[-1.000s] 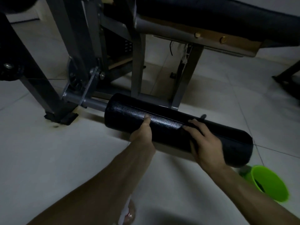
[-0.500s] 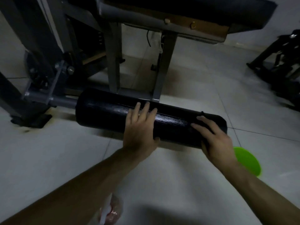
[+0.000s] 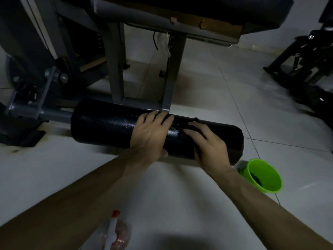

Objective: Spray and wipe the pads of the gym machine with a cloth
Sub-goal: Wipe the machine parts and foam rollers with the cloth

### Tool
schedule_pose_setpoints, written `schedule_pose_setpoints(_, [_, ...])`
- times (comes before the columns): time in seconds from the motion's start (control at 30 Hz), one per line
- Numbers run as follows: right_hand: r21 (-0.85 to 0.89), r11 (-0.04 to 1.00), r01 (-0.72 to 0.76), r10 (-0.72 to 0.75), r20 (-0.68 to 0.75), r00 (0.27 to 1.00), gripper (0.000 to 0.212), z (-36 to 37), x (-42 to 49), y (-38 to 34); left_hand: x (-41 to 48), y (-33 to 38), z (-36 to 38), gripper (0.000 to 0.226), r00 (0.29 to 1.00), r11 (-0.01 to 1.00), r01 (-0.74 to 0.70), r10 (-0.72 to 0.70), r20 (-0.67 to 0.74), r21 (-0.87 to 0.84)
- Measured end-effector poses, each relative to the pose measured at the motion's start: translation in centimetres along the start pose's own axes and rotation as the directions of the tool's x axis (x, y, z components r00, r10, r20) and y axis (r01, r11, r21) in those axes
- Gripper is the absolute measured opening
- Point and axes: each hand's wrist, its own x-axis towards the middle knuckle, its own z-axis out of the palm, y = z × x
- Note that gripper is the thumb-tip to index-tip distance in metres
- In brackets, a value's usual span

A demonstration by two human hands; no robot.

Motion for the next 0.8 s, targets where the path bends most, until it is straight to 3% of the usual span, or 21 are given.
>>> schedule_pose_setpoints(0.07, [-0.037, 0.997, -0.068, 0.067, -0.032, 0.997, 0.062, -2.4, -3.0, 2.9, 0.0, 0.0, -0.3, 0.123, 1.000, 1.000, -0.001, 0.001, 0.023, -0.004])
schedule_pose_setpoints(0.2, [-0.072, 0.971, -0.229, 0.216, -0.155, 0.964, 0.048, -5.8, -7.8, 6.7, 0.8, 0.0, -0.9, 0.125, 0.998, 1.000, 0.002, -0.002, 0.067, -0.010])
schedule_pose_setpoints(0.37, [0.039, 0.962, -0.271, 0.273, -0.221, 0.936, 0.051, -2.6, -4.9, 3.4, 1.5, -0.1, -1.5, 0.123, 0.993, 1.000, -0.019, 0.019, 0.113, -0.006])
schedule_pose_setpoints(0.5, [0.089, 0.992, -0.095, 0.106, -0.126, 0.986, 0.041, 1.3, 1.5, -3.1, 1.9, -0.1, -1.7, 0.125, 0.992, 0.999, -0.015, 0.019, 0.124, -0.034])
schedule_pose_setpoints(0.6, [0.026, 0.997, 0.079, -0.079, -0.013, 0.997, 0.035, 2.3, 3.2, -4.7, 0.6, -1.4, -1.6, 0.128, 0.994, 0.985, -0.014, 0.031, 0.103, -0.170])
schedule_pose_setpoints(0.67, [-0.047, 0.995, 0.088, -0.087, 0.023, 0.996, 0.038, 1.4, 2.0, -3.0, -0.6, -3.1, -1.5, 0.129, 0.999, 0.980, -0.024, 0.031, 0.036, -0.196])
schedule_pose_setpoints(0.73, [-0.097, 0.995, 0.010, -0.003, 0.070, 0.998, 0.045, 0.1, -0.1, -1.4, -1.4, -5.0, -1.4, 0.127, 1.000, 0.990, 0.019, -0.019, 0.004, -0.138])
schedule_pose_setpoints(0.8, [-0.053, 0.997, -0.061, 0.066, 0.104, 0.992, 0.047, -0.6, -1.3, -0.9, -1.6, -5.8, -1.3, 0.123, 0.999, 0.991, 0.051, -0.051, 0.006, -0.127])
